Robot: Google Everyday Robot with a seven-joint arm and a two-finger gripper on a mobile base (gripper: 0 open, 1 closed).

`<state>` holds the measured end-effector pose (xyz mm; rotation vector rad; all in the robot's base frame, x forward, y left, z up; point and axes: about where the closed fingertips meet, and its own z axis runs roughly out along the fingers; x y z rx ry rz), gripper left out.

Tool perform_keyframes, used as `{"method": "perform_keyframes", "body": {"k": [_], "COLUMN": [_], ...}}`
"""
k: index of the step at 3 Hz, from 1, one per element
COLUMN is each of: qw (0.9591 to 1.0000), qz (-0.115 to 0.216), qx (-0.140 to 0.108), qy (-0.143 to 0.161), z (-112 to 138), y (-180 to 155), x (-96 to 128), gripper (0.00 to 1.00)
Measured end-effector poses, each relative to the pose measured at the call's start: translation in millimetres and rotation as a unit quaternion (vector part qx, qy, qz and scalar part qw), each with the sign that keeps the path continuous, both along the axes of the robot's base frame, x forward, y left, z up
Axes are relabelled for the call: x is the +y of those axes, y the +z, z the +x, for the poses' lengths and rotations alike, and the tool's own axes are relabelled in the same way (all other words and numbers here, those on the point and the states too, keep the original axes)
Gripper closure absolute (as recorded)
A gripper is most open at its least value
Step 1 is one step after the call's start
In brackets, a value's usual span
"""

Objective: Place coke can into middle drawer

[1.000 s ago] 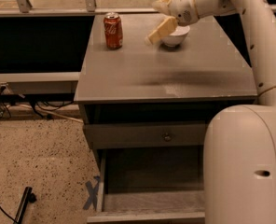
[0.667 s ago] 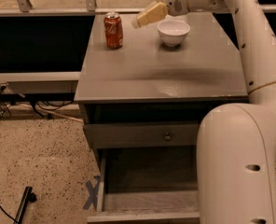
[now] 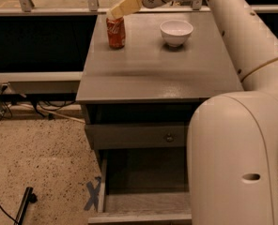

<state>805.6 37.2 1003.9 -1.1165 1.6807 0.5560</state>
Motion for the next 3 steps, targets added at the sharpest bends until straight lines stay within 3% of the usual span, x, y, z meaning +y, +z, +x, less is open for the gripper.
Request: {"method": "perform_keyframes", "body": {"k": [1, 2, 3], "qw": [0.9991, 0.9960, 0.9959], "qz": [-0.004, 0.030, 0.030], "qx": [0.043, 0.064, 0.045], "qy": [0.002, 0.054, 0.072], "z": [-1.1, -9.6, -11.4], "y": [-34.7, -58.1, -53.7], "x": [19.4, 31.1, 39.1], "gripper": [0.00, 0.00, 0.00]}}
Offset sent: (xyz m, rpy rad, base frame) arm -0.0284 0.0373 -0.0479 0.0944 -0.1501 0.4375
